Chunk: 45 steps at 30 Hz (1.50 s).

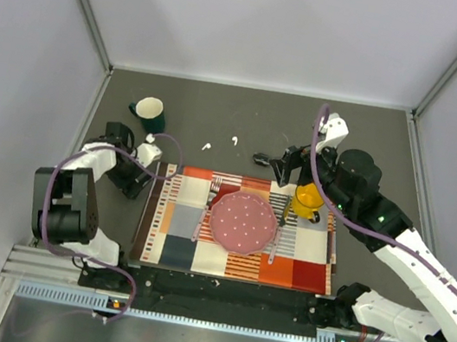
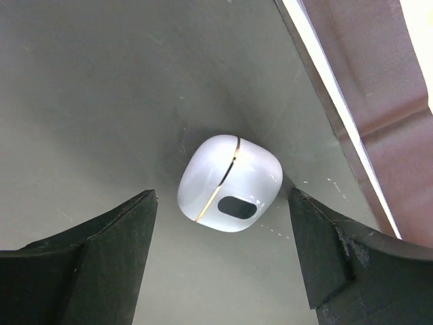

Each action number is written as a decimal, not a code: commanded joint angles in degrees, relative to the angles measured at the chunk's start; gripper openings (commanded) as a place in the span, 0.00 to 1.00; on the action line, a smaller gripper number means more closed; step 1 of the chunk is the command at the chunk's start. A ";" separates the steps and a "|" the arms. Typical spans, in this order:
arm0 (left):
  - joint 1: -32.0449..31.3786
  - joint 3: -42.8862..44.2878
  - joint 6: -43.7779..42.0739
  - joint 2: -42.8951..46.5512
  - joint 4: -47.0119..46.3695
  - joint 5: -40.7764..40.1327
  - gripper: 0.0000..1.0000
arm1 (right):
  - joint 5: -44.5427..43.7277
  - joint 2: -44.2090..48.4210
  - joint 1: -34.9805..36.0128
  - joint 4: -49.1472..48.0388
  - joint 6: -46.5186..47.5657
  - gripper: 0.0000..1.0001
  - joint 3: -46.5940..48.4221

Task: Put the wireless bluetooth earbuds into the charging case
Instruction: Pick up the charging case at the center of the board.

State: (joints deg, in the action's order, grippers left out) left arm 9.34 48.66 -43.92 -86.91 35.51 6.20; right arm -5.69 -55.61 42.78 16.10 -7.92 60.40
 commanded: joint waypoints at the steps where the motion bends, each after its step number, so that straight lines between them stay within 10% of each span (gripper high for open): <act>1: 0.32 2.66 -1.78 -2.38 -1.14 2.59 0.79 | -1.16 0.68 -0.51 -1.16 0.98 0.90 1.47; 12: 0.68 5.92 -1.78 -5.20 4.22 8.92 0.63 | -1.51 0.77 -0.51 -1.42 1.42 0.91 1.21; 45: 1.29 3.19 -1.78 -3.61 2.99 6.46 0.60 | -1.51 2.62 -0.51 -1.33 2.56 0.92 0.42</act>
State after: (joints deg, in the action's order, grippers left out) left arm 10.26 51.33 -44.97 -89.93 38.98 10.92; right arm -6.39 -54.41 42.68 15.94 -6.17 60.40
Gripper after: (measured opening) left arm 0.610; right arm 0.918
